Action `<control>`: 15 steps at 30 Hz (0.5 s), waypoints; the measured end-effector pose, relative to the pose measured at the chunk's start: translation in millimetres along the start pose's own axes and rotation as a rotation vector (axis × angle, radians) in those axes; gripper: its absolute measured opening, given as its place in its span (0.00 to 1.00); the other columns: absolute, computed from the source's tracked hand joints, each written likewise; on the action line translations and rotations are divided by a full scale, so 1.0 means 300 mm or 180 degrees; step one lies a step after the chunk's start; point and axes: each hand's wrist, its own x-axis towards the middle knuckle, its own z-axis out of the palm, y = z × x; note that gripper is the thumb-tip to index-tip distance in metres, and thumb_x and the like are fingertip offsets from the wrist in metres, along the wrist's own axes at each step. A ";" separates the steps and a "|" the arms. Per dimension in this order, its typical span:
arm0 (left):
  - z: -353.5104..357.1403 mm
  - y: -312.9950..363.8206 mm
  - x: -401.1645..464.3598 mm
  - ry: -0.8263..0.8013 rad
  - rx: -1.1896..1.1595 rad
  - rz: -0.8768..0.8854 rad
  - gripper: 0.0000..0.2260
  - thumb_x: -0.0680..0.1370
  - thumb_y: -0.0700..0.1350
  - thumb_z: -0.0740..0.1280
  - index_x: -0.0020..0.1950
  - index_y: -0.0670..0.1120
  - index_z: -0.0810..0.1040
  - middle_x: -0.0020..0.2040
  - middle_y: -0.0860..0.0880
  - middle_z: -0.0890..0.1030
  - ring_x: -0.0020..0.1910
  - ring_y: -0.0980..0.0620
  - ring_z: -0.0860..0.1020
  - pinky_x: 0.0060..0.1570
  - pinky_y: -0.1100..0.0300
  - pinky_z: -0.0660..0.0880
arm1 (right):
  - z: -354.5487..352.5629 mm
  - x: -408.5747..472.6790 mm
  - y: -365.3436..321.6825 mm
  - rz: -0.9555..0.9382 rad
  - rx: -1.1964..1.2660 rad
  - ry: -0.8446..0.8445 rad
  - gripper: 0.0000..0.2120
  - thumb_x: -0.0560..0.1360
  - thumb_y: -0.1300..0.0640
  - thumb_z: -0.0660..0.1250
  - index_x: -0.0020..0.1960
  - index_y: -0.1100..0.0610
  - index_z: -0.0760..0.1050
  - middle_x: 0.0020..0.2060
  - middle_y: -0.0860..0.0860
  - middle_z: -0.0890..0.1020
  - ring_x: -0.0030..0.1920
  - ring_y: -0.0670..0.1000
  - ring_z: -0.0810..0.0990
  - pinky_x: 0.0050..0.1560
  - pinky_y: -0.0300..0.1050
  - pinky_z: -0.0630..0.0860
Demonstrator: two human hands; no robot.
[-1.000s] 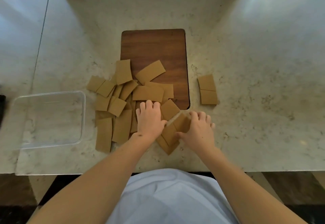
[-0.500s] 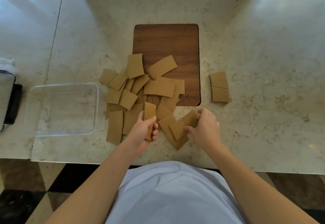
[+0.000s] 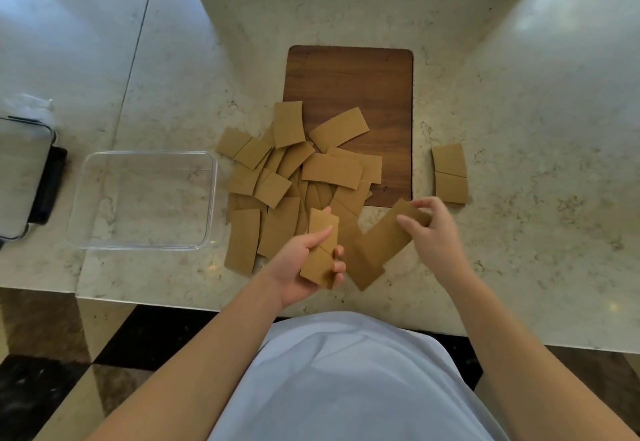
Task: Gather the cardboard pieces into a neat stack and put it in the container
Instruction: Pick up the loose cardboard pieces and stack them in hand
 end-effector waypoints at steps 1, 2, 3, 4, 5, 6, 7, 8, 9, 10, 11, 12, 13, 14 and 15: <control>-0.002 0.001 -0.003 -0.0110 -0.0146 -0.0029 0.19 0.82 0.46 0.66 0.72 0.62 0.76 0.43 0.43 0.76 0.35 0.47 0.73 0.39 0.51 0.76 | -0.023 -0.011 -0.016 0.0013 0.0352 0.0056 0.11 0.80 0.54 0.71 0.61 0.48 0.74 0.54 0.47 0.80 0.51 0.47 0.80 0.44 0.40 0.75; 0.000 0.004 -0.003 -0.0214 -0.0222 -0.0044 0.18 0.82 0.48 0.66 0.71 0.62 0.77 0.43 0.43 0.74 0.35 0.48 0.72 0.40 0.51 0.77 | -0.044 -0.020 -0.034 0.0053 0.0729 0.0055 0.10 0.81 0.54 0.70 0.61 0.47 0.75 0.55 0.48 0.81 0.52 0.48 0.80 0.45 0.42 0.76; 0.002 0.006 -0.003 -0.0290 -0.0239 -0.0033 0.17 0.82 0.51 0.67 0.71 0.59 0.78 0.45 0.42 0.74 0.37 0.47 0.72 0.42 0.49 0.78 | -0.056 -0.031 -0.054 0.0077 0.1013 -0.0053 0.09 0.81 0.55 0.70 0.60 0.47 0.77 0.55 0.49 0.81 0.51 0.49 0.80 0.46 0.44 0.76; 0.005 0.006 -0.003 -0.0344 -0.0225 -0.0011 0.18 0.82 0.55 0.66 0.71 0.56 0.78 0.48 0.40 0.75 0.41 0.44 0.75 0.46 0.46 0.80 | -0.056 -0.045 -0.076 0.0087 0.1178 -0.0263 0.09 0.81 0.55 0.70 0.60 0.47 0.79 0.55 0.50 0.82 0.52 0.50 0.80 0.48 0.46 0.78; 0.010 0.004 0.000 -0.0382 -0.0192 -0.0001 0.20 0.82 0.58 0.66 0.71 0.52 0.78 0.54 0.38 0.76 0.49 0.40 0.77 0.54 0.41 0.80 | -0.050 -0.060 -0.098 0.0086 0.1250 -0.0529 0.10 0.80 0.55 0.70 0.61 0.47 0.79 0.56 0.51 0.82 0.53 0.52 0.80 0.51 0.49 0.79; 0.014 0.002 0.004 -0.0421 -0.0184 0.0001 0.23 0.81 0.61 0.65 0.71 0.50 0.77 0.62 0.36 0.76 0.58 0.37 0.75 0.61 0.36 0.76 | -0.033 -0.073 -0.122 0.0078 0.1255 -0.0812 0.11 0.80 0.55 0.71 0.61 0.47 0.80 0.57 0.52 0.82 0.56 0.53 0.81 0.55 0.52 0.80; 0.017 -0.003 0.008 -0.0495 -0.0198 -0.0016 0.27 0.80 0.63 0.64 0.72 0.48 0.76 0.68 0.36 0.75 0.64 0.36 0.73 0.66 0.34 0.71 | -0.010 -0.087 -0.143 0.0059 0.1192 -0.1060 0.12 0.79 0.55 0.72 0.61 0.47 0.80 0.58 0.53 0.82 0.58 0.55 0.81 0.58 0.54 0.80; 0.019 -0.009 0.010 -0.0610 -0.0210 -0.0060 0.31 0.79 0.65 0.64 0.73 0.45 0.74 0.70 0.35 0.74 0.65 0.34 0.73 0.67 0.34 0.70 | 0.019 -0.101 -0.162 0.0010 0.1087 -0.1257 0.12 0.78 0.54 0.73 0.60 0.46 0.80 0.57 0.52 0.83 0.58 0.55 0.82 0.57 0.53 0.81; 0.020 -0.014 0.011 -0.0750 -0.0218 -0.0121 0.34 0.79 0.66 0.64 0.75 0.44 0.73 0.70 0.35 0.75 0.64 0.34 0.75 0.67 0.35 0.70 | 0.052 -0.115 -0.175 -0.0056 0.0930 -0.1356 0.11 0.78 0.54 0.73 0.58 0.44 0.81 0.56 0.51 0.83 0.56 0.55 0.83 0.53 0.51 0.82; 0.022 -0.019 0.011 -0.0871 -0.0216 -0.0176 0.35 0.78 0.67 0.64 0.76 0.43 0.73 0.69 0.34 0.77 0.63 0.33 0.77 0.66 0.35 0.71 | 0.086 -0.130 -0.185 -0.0116 0.0753 -0.1367 0.09 0.78 0.53 0.74 0.56 0.43 0.80 0.55 0.50 0.83 0.54 0.54 0.84 0.47 0.48 0.84; 0.023 -0.025 0.008 -0.0936 -0.0203 -0.0202 0.35 0.78 0.68 0.64 0.75 0.44 0.75 0.67 0.35 0.79 0.62 0.33 0.79 0.65 0.34 0.73 | 0.121 -0.142 -0.188 -0.0220 0.0483 -0.1313 0.08 0.78 0.53 0.74 0.54 0.42 0.80 0.53 0.49 0.82 0.52 0.53 0.83 0.43 0.48 0.84; 0.024 -0.032 0.007 -0.0918 -0.0169 -0.0192 0.33 0.78 0.68 0.64 0.73 0.45 0.78 0.65 0.36 0.81 0.60 0.34 0.81 0.62 0.34 0.76 | 0.153 -0.144 -0.181 -0.0427 0.0060 -0.1212 0.08 0.77 0.53 0.74 0.54 0.43 0.80 0.52 0.48 0.80 0.51 0.51 0.82 0.44 0.47 0.84; 0.024 -0.037 0.009 -0.0843 -0.0114 -0.0163 0.31 0.79 0.68 0.64 0.70 0.46 0.80 0.62 0.37 0.83 0.58 0.35 0.83 0.58 0.36 0.78 | 0.180 -0.143 -0.170 -0.0702 -0.0472 -0.1113 0.10 0.77 0.51 0.74 0.56 0.42 0.79 0.51 0.48 0.78 0.50 0.49 0.79 0.46 0.43 0.80; 0.021 -0.043 0.010 -0.0707 -0.0029 -0.0121 0.29 0.79 0.67 0.64 0.68 0.47 0.82 0.59 0.38 0.85 0.54 0.37 0.84 0.53 0.39 0.81 | 0.200 -0.141 -0.154 -0.0927 -0.0846 -0.1060 0.13 0.76 0.49 0.75 0.60 0.43 0.79 0.50 0.47 0.76 0.50 0.48 0.77 0.47 0.39 0.75; 0.018 -0.046 0.011 -0.0538 0.0069 -0.0068 0.27 0.79 0.67 0.64 0.67 0.48 0.83 0.55 0.39 0.86 0.49 0.40 0.85 0.47 0.44 0.82 | 0.209 -0.135 -0.136 -0.1029 -0.0933 -0.1031 0.16 0.76 0.47 0.75 0.63 0.44 0.79 0.50 0.46 0.75 0.51 0.46 0.75 0.47 0.37 0.72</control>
